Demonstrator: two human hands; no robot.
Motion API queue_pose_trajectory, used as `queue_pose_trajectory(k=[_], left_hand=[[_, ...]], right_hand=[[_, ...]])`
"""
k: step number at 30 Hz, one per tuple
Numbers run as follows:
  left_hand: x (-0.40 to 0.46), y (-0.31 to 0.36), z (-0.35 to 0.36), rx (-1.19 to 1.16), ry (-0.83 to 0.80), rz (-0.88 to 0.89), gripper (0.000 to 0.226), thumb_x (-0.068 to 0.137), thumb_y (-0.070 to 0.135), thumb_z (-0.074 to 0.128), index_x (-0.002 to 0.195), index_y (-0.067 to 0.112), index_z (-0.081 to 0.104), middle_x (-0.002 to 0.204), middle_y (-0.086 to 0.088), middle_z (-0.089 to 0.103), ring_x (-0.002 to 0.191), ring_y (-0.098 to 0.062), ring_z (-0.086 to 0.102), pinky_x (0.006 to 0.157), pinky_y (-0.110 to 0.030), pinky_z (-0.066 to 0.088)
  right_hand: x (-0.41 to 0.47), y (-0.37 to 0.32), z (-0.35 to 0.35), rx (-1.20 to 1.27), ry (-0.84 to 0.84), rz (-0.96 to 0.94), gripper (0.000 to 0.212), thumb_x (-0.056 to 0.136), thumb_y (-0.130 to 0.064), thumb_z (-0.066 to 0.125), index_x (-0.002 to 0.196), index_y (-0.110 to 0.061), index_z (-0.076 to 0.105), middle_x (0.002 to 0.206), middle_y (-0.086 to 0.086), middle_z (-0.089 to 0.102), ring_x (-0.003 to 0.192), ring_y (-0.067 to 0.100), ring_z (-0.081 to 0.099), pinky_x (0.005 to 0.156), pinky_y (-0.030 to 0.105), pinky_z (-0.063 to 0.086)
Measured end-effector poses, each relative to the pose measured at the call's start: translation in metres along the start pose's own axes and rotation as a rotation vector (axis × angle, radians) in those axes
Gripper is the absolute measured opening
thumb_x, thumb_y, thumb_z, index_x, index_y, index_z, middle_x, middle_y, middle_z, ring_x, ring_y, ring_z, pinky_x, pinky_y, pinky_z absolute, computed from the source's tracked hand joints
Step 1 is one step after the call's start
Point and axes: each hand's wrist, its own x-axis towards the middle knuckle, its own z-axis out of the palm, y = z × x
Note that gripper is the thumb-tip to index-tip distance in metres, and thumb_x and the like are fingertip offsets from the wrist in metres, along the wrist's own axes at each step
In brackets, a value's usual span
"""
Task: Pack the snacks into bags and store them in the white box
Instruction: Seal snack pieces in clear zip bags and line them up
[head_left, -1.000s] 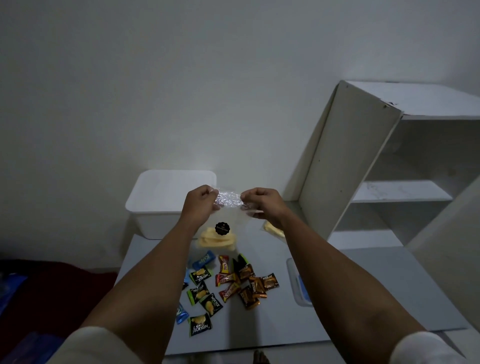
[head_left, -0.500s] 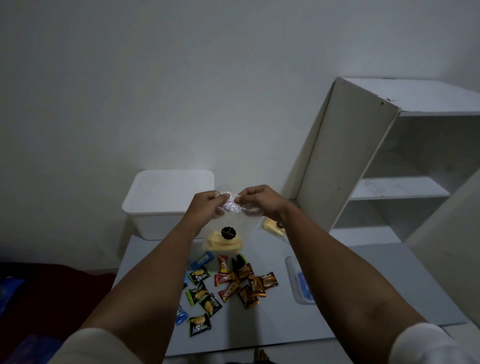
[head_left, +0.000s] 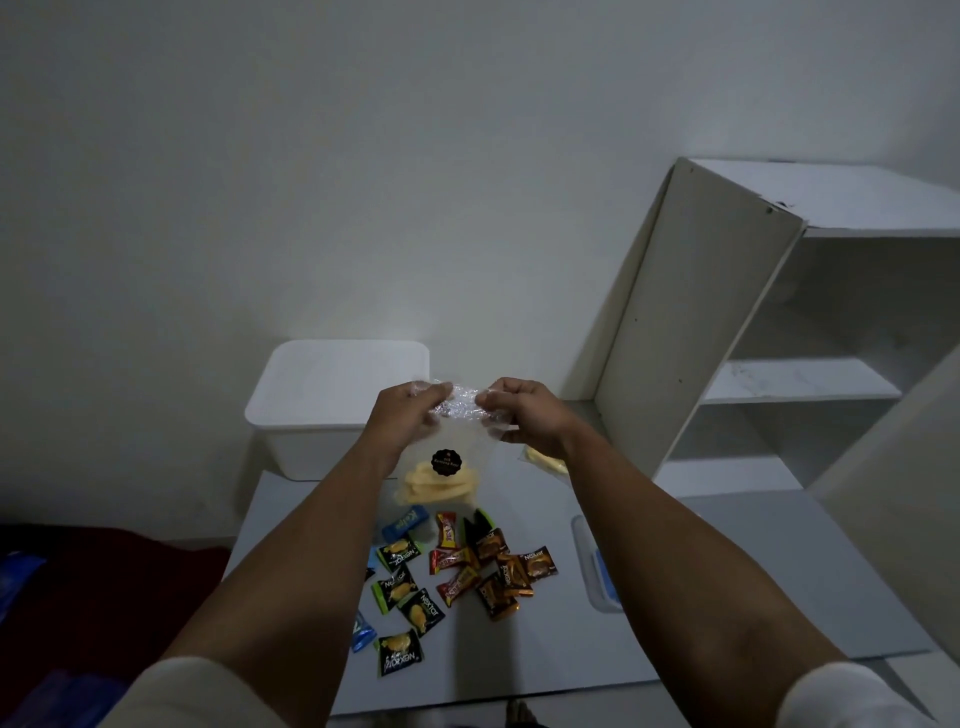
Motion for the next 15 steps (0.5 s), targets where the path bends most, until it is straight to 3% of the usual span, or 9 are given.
queue_pose_trajectory(k=[5,8,11,13,15], left_hand=[[0.0009,-0.0035,0.0019,-0.003,-0.011,0.014,0.026,0.088,0.017,0.075,0.102,-0.005,0.070,0.085,-0.006,0.071,0.074,-0.014,0.064,0.060,-0.016,0.051],[0.0038,-0.0056,-0.0035,0.005,0.041,0.020,0.027,0.087,0.017,0.077,0.101,-0.004,0.070,0.080,-0.005,0.070,0.071,-0.012,0.063,0.067,-0.019,0.051],[0.0056,-0.0090,-0.0065,0.013,0.054,0.020,0.029,0.084,0.022,0.079,0.098,-0.003,0.072,0.079,-0.004,0.073,0.071,-0.013,0.064,0.076,-0.026,0.051],[0.0041,-0.0093,-0.0053,0.019,0.045,0.017,0.027,0.083,0.024,0.080,0.095,0.000,0.074,0.078,-0.003,0.074,0.071,-0.013,0.065,0.077,-0.027,0.050],[0.0014,-0.0081,-0.0022,-0.014,0.040,0.014,0.026,0.083,0.023,0.079,0.095,0.000,0.075,0.079,-0.003,0.075,0.069,-0.011,0.066,0.075,-0.025,0.051]], right_hand=[[-0.0020,0.0024,0.0027,0.017,0.017,0.004,0.020,0.087,-0.021,0.078,0.103,-0.010,0.074,0.094,0.008,0.073,0.086,0.018,0.071,0.087,0.038,0.054],[-0.0036,0.0055,0.0009,0.103,0.012,0.014,0.024,0.089,-0.022,0.077,0.108,-0.009,0.071,0.097,0.008,0.074,0.092,0.020,0.073,0.093,0.041,0.055],[-0.0055,0.0058,0.0023,0.092,0.033,0.002,0.017,0.092,-0.021,0.073,0.105,-0.011,0.067,0.095,0.007,0.072,0.091,0.019,0.073,0.092,0.041,0.055],[-0.0061,0.0050,0.0051,0.065,0.066,-0.019,0.007,0.094,-0.018,0.070,0.095,-0.013,0.066,0.087,0.004,0.070,0.086,0.018,0.072,0.087,0.039,0.054],[-0.0065,0.0036,0.0070,0.060,0.099,-0.039,0.011,0.094,-0.015,0.068,0.083,-0.016,0.065,0.080,0.002,0.068,0.082,0.018,0.070,0.083,0.037,0.053]])
